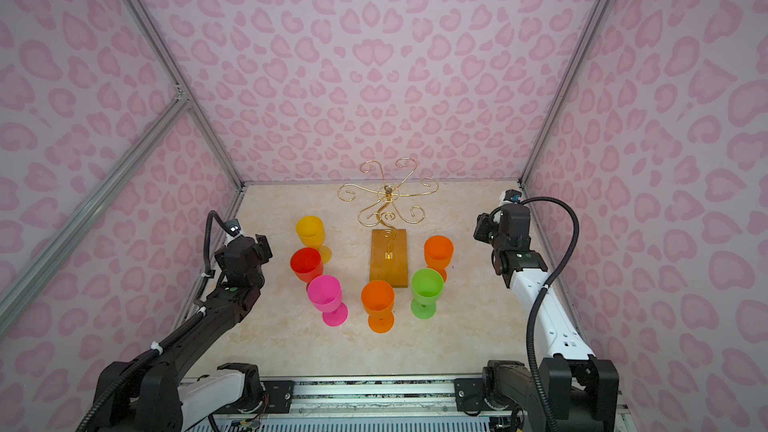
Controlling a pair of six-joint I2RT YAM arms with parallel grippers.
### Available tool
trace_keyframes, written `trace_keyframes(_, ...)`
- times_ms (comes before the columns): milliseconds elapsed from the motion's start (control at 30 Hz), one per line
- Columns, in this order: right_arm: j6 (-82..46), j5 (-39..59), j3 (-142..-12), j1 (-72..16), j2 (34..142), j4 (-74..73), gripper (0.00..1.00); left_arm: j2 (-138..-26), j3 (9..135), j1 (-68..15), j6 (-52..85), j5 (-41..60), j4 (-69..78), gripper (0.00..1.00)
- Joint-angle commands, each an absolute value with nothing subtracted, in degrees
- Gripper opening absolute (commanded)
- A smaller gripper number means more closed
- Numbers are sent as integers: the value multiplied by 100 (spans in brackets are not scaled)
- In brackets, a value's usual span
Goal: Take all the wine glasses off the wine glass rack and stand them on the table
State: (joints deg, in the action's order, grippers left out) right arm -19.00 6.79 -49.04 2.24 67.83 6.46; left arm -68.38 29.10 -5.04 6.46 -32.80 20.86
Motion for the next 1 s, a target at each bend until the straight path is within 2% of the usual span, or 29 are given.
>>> trace_keyframes(0,-1790,270,-4623,220,6763,82,46,-7286,2723,-441,643,-2880,3086,85)
trace_keyframes(133,-1699,-53,-4068,216,6748,-631,46,-7821,2391,-203,801,-2162,4026,88)
trace_keyframes(300,-1223,-841,-3336,45,6850,-1808,46,-8327,2518,-4,644,-1612,4421,88)
trace_keyframes(567,-152,-2221,-2727,-686,7558,-3380,46,-8322,2503,29,659,-1546,4436,88)
trace_keyframes(867,156,-2731,-1860,-844,8742,-6047,46,-8247,2240,33,684,-1600,4826,85)
trace_keyframes(967,-37,-2789,-1907,-799,8660,-5756,46,-8252,2163,26,685,-1580,4966,85)
